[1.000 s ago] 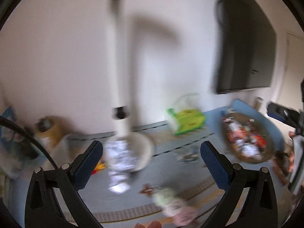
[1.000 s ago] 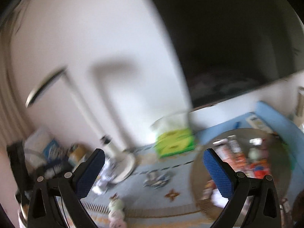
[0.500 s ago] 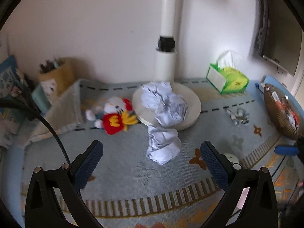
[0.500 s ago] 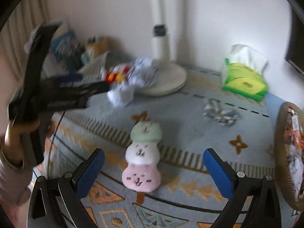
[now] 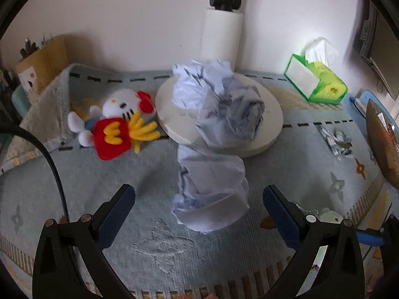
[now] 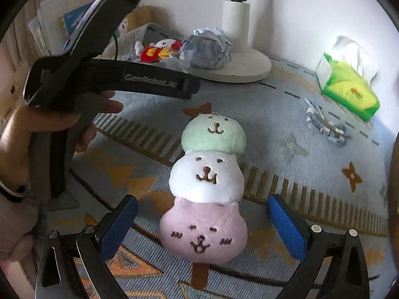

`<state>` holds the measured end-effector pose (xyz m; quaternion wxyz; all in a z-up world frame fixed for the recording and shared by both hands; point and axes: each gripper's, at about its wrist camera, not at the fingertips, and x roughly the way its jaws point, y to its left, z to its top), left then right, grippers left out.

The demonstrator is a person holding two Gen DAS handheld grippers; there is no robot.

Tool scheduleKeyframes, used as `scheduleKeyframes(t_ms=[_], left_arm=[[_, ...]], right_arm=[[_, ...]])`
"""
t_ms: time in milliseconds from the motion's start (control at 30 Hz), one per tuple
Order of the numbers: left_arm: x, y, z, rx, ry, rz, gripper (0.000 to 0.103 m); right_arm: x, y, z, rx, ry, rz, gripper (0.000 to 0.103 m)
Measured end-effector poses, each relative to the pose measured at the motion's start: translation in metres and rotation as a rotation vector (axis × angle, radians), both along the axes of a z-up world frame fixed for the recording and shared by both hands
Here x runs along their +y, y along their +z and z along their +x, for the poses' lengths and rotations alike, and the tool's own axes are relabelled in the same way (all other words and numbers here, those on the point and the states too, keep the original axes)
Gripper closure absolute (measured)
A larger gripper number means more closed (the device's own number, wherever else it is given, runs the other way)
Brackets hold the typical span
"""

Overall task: Organize objects
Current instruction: 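Grasp stacked three-face plush with right gripper while left gripper grasps crumpled paper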

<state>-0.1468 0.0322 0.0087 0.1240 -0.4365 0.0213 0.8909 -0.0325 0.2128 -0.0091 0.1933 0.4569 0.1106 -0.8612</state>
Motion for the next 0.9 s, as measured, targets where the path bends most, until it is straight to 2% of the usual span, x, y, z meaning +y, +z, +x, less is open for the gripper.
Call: scheduleKeyframes(t_ms=[167,333,900], left_arm=[[-0.0013,-0.003,-0.0023,-0.016,0.009,-0.012,0.0],[0.0069,-0.0052,-0.0018,-0.019,0.007,-0.079,0.0],[0.0055,-0.0049,-0.0008,-0.022,0.007,-0.071,0.0]], right_arm=[[0.0018,-0.0012,0.001,0.031,0.0,-0.021,0.0],[0.0018,-0.0008,0.0,0.032,0.0,-0.021,0.0],[-0.0017,0.0002,-0.0005,0.031,-0.003,-0.02,0.0]])
